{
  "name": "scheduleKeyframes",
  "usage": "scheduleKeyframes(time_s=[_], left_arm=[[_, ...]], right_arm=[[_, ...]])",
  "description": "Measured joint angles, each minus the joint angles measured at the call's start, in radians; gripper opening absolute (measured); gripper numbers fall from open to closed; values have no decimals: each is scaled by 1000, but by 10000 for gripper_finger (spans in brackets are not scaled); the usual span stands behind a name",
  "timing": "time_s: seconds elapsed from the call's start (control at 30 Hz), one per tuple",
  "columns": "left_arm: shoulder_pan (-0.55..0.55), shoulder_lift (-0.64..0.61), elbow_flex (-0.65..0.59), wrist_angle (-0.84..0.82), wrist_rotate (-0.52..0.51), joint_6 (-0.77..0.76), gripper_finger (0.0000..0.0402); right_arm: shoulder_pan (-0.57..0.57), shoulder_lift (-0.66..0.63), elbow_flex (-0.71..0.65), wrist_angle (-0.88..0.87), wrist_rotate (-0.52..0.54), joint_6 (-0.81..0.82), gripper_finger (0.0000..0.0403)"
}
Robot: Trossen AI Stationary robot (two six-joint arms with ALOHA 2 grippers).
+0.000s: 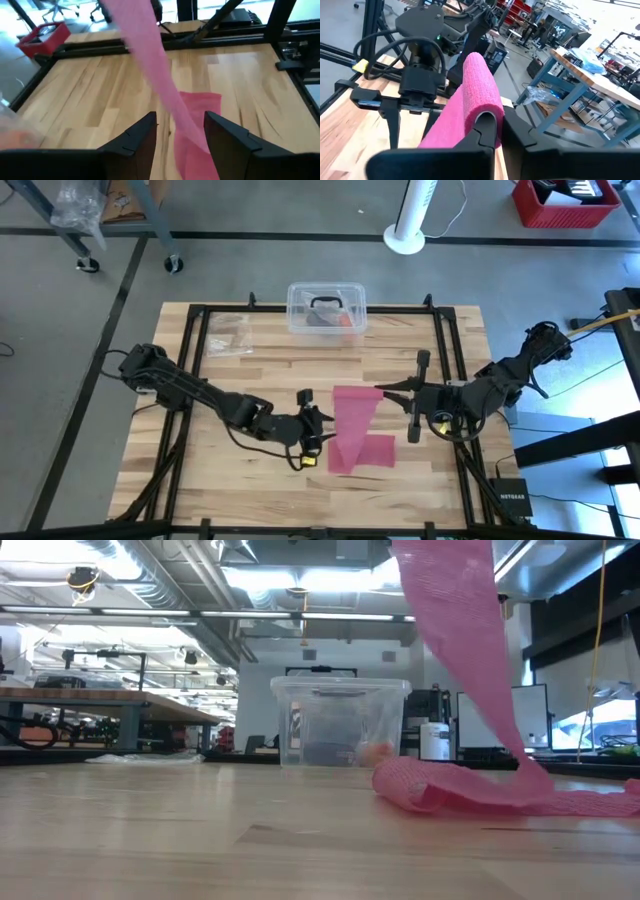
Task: Roll bandage
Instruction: Roll the pink bandage
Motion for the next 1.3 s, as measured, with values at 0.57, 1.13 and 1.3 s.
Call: scheduleKeyframes(time_s=[0.57,1.13,1.3], left_arm=[[44,49,1,128,57,33,155],[-66,57,0,243,216,318,11],[-125,22,1,334,227,395,5]], right_arm=[[0,0,0,13,35,-23,14],[0,0,0,-20,53,-81,14],[0,0,0,-33,54,-98,14]])
